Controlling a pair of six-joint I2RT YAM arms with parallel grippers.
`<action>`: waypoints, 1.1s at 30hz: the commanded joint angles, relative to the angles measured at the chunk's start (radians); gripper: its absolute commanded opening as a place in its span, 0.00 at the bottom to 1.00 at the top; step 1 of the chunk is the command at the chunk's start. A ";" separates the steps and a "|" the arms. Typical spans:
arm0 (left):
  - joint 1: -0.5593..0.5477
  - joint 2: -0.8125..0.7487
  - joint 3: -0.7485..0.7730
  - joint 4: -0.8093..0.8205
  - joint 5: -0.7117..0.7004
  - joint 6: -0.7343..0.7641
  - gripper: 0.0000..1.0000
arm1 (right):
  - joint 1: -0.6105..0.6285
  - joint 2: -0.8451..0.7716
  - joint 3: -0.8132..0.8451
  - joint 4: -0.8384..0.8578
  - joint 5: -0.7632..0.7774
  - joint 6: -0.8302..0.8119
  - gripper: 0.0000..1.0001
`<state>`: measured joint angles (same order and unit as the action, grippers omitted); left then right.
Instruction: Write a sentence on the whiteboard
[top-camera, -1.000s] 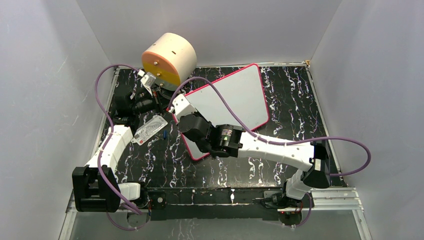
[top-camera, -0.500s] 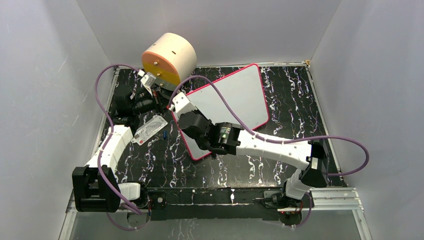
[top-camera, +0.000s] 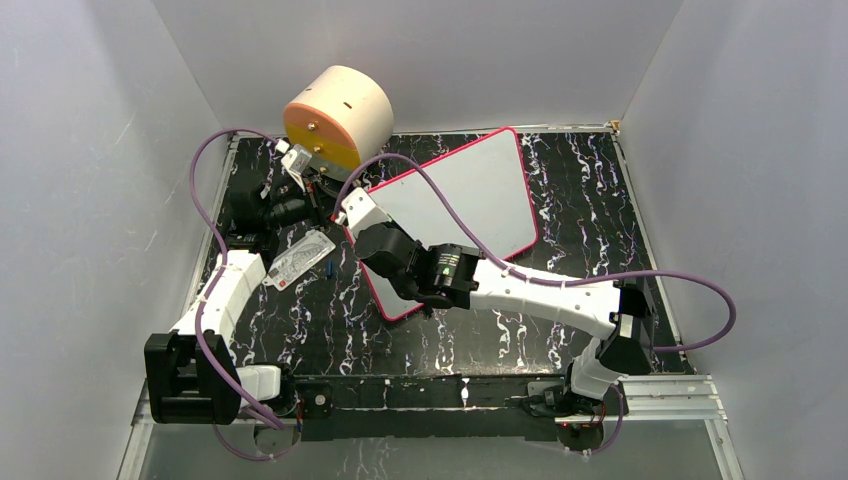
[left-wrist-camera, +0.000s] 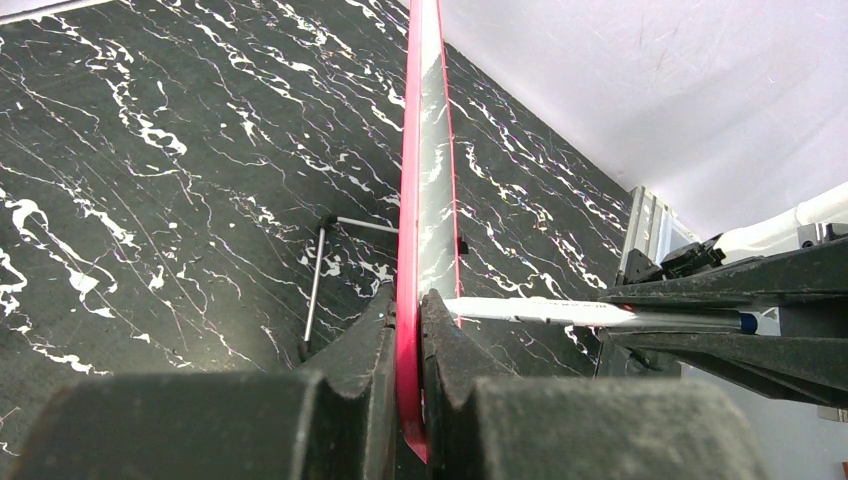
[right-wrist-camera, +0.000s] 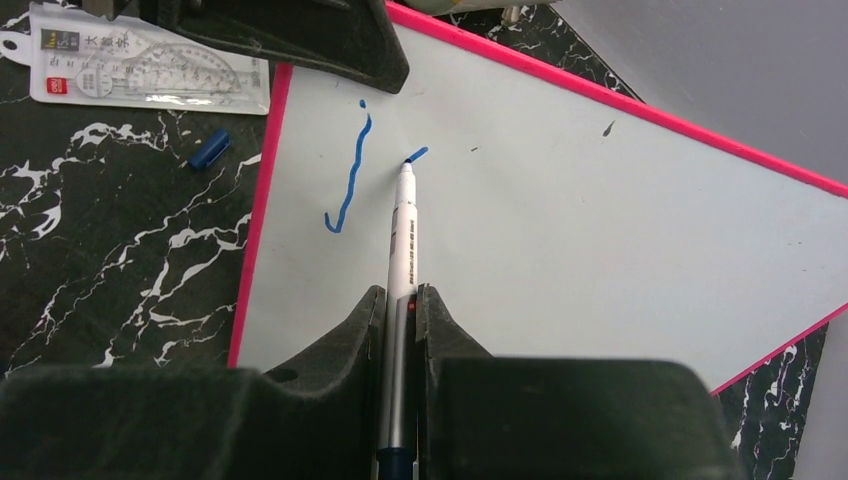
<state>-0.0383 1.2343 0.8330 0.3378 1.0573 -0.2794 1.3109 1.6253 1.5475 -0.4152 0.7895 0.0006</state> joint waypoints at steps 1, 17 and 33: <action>-0.021 -0.009 -0.018 -0.029 0.046 0.100 0.00 | -0.004 0.022 0.051 -0.029 -0.043 0.019 0.00; -0.021 -0.007 -0.018 -0.033 0.043 0.103 0.00 | 0.000 0.046 0.084 -0.087 -0.108 0.037 0.00; -0.021 -0.009 -0.019 -0.033 0.043 0.103 0.00 | 0.003 0.034 0.074 -0.053 -0.121 0.032 0.00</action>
<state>-0.0383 1.2343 0.8330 0.3367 1.0554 -0.2756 1.3140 1.6455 1.5898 -0.5087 0.6937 0.0235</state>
